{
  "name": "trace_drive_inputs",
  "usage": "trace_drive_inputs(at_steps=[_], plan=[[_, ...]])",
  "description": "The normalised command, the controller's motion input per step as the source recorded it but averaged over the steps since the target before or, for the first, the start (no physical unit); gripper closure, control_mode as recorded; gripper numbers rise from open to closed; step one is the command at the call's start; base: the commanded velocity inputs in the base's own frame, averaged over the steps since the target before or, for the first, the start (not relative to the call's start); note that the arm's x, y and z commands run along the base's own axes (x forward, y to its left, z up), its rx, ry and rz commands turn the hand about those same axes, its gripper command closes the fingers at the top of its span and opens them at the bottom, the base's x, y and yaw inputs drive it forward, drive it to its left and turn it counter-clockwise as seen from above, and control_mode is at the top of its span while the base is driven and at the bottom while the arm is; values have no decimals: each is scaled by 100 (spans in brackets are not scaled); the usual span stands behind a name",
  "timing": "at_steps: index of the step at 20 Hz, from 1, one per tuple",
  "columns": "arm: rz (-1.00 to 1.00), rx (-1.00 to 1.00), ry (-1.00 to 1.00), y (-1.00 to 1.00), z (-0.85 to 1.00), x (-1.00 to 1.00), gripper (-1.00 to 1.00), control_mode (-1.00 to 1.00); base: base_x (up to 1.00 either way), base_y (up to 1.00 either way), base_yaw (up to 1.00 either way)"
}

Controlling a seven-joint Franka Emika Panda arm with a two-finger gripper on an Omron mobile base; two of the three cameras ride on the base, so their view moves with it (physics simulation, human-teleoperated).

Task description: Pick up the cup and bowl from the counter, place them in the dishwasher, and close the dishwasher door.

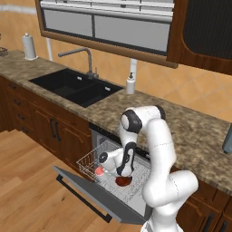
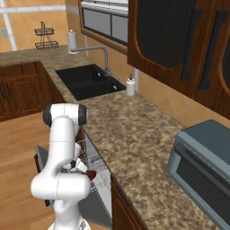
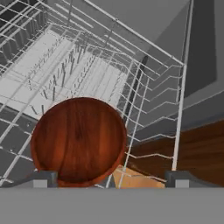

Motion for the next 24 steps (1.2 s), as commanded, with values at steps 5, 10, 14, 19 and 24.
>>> trace_drive_inputs(at_steps=[5, 10, 14, 19, 24], plan=[[0, 4, 0, 37, 96, -94, -100, -100, 0, 0, 0], [3, 1, 0, 25, 100, -80, -100, -100, 0, 0, 0], [16, 0, 0, 58, 100, -59, -100, -100, 0, 0, 0], [16, -1, 4, 98, 100, -10, -100, -100, 0, 0, 0], [11, -10, 24, 99, 94, -28, -100, -100, 0, 0, 0]])
